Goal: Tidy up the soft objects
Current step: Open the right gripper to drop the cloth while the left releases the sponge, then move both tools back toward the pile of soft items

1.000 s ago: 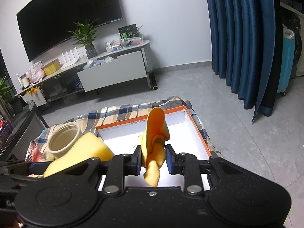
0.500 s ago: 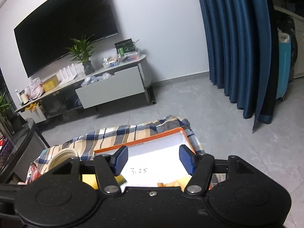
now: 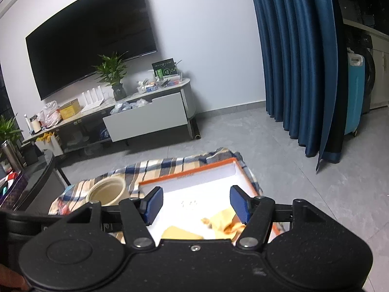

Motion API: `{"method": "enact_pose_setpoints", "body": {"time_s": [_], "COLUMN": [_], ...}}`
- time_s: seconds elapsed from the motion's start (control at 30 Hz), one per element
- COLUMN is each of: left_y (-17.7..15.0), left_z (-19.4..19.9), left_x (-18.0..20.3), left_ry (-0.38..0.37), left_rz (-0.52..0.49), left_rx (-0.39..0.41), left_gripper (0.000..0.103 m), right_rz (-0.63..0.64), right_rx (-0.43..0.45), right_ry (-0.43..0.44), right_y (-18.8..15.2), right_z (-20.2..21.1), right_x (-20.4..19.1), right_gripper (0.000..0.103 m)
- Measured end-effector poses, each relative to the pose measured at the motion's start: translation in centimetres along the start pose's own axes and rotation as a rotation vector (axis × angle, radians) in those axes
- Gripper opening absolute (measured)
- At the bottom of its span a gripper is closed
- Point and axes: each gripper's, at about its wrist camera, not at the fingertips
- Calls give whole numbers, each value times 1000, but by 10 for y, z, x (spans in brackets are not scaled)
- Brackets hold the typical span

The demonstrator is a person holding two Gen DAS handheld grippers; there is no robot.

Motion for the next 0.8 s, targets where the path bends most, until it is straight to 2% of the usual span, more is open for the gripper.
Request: {"method": "enact_pose_setpoints", "body": {"time_s": [0.2, 0.8], "left_y": [-10, -33], "left_z": [22, 62], "left_x": [-5, -61], "left_ry": [87, 169], "left_rz": [-57, -5], "left_rx": [34, 80], "left_gripper": [90, 90], "right_rz": [2, 95], "right_rx": [-11, -61], "right_ry": [-2, 101], "right_y": [-11, -30], "right_z": [14, 17], "right_x": [-18, -92], "right_gripper": [78, 80]}}
Point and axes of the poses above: each gripper's, at about its wrist camera, not at the fingertips, and z roughly against the way its jaws point, x to its right, y to its top
